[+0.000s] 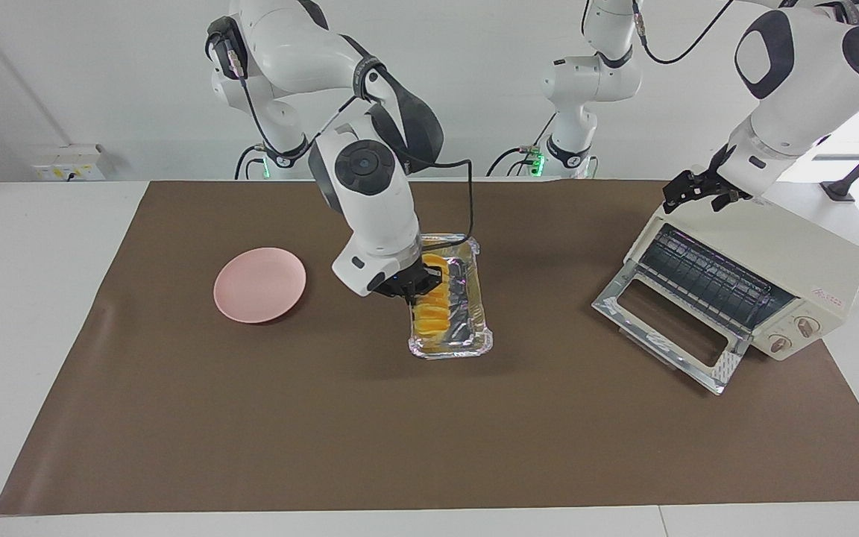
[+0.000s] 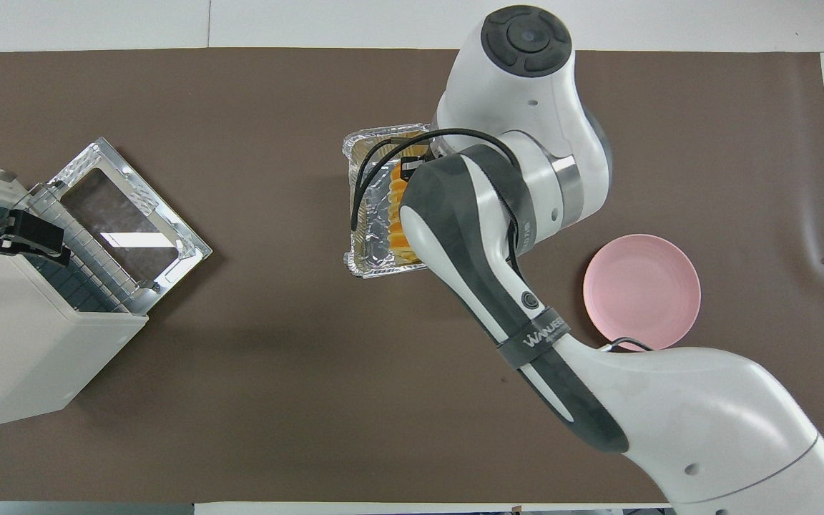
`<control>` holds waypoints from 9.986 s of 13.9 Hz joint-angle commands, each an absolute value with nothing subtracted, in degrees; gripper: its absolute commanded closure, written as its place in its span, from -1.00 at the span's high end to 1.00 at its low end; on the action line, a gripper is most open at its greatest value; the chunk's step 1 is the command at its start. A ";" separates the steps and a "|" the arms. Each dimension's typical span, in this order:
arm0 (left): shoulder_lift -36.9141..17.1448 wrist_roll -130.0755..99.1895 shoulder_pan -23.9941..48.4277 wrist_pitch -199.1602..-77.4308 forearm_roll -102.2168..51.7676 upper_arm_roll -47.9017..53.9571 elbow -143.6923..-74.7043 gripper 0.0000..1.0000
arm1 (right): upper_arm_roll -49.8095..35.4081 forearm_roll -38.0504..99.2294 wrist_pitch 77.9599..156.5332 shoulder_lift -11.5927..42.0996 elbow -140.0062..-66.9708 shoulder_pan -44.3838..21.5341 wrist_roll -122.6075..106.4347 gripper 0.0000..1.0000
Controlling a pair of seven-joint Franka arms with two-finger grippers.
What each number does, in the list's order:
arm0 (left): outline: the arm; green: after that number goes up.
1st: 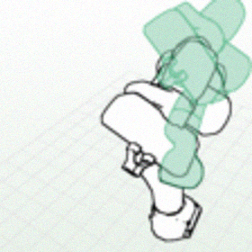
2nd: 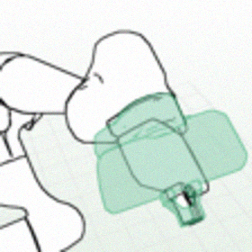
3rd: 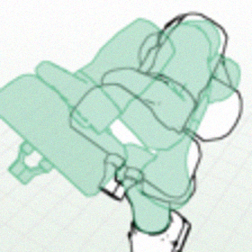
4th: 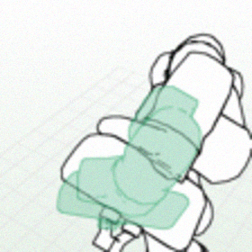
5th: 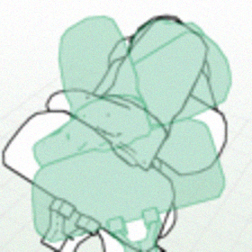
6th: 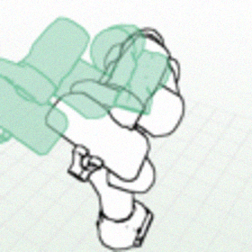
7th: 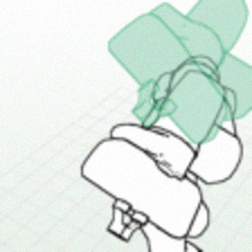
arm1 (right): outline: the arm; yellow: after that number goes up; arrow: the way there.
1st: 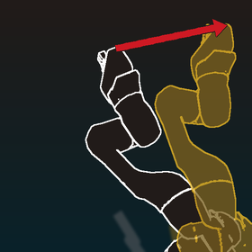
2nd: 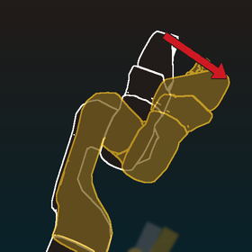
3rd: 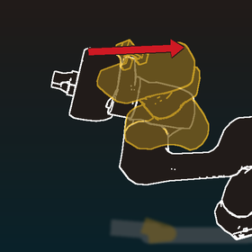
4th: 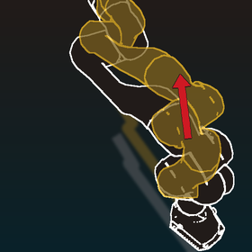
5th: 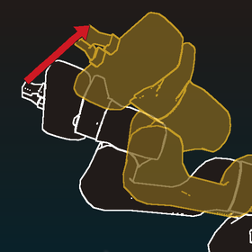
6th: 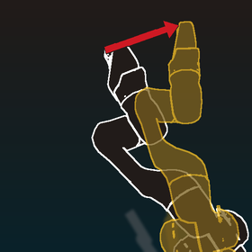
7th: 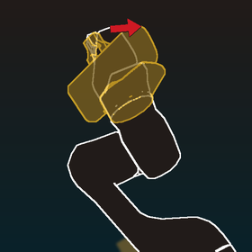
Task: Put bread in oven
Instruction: 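Grasp the foil tray edge and slide it toward the table center, then withdraw the right gripper while the left gripper reaches the foil tray, then grasp the foil tray with the left gripper and lift it, then lower the foil tray into the toaster oven with the left gripper, then release the tray and withdraw the left gripper from the oven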
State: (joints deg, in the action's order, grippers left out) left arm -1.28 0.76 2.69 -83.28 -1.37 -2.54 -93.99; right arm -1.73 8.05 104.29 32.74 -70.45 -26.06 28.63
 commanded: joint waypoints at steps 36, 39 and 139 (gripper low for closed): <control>-19.32 -32.84 26.25 -108.51 -10.64 -1.32 -85.87 1.00 | -0.70 3.69 99.33 -1.40 -99.67 -2.03 -6.85 1.00; -23.45 -37.87 32.07 -114.33 -10.46 -1.41 -85.87 1.00 | -0.70 3.26 93.71 -3.68 -99.67 -0.44 -6.77 1.00; 1.67 4.98 8.44 -75.76 0.45 -11.52 -89.22 1.00 | -2.02 0.18 90.00 -4.22 -98.88 4.57 -6.59 1.00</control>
